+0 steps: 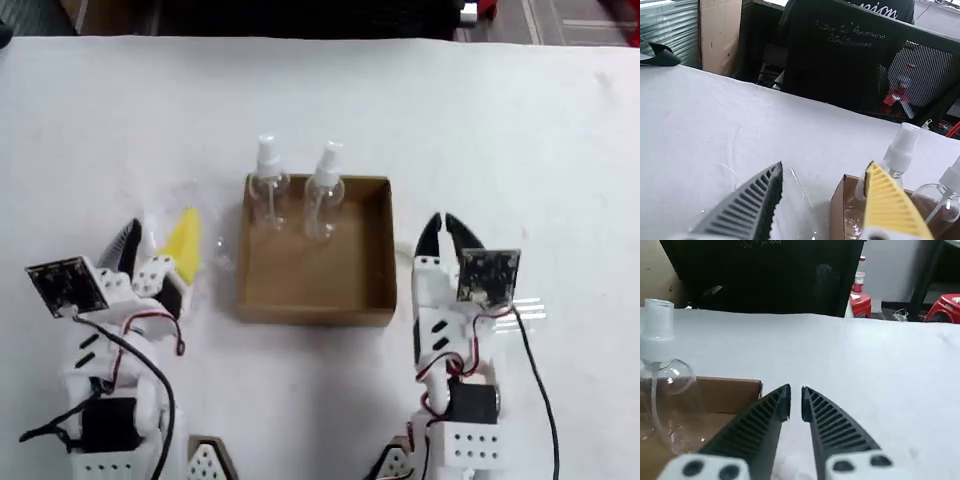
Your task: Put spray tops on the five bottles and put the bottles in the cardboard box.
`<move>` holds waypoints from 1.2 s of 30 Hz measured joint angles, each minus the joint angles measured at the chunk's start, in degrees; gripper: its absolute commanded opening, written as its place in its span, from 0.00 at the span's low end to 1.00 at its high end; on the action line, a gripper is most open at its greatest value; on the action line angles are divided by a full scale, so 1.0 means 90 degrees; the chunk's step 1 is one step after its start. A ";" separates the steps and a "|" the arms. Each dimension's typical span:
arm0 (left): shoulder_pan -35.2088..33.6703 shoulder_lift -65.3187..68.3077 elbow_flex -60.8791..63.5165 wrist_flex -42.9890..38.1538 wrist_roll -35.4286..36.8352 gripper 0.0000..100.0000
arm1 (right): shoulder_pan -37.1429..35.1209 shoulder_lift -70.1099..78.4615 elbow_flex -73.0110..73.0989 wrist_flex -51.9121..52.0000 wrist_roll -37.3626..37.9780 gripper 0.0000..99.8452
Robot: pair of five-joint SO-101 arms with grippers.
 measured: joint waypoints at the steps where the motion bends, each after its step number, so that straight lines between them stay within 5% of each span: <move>1: 0.0020 0.0000 0.0166 -0.0205 0.0000 0.25 | 0.0010 -0.0195 0.0107 -0.0020 0.0078 0.02; 36: 0.0078 0.0000 0.0420 -0.0694 -0.0254 0.25 | -0.0098 -0.0791 0.0264 -0.0078 0.0244 0.02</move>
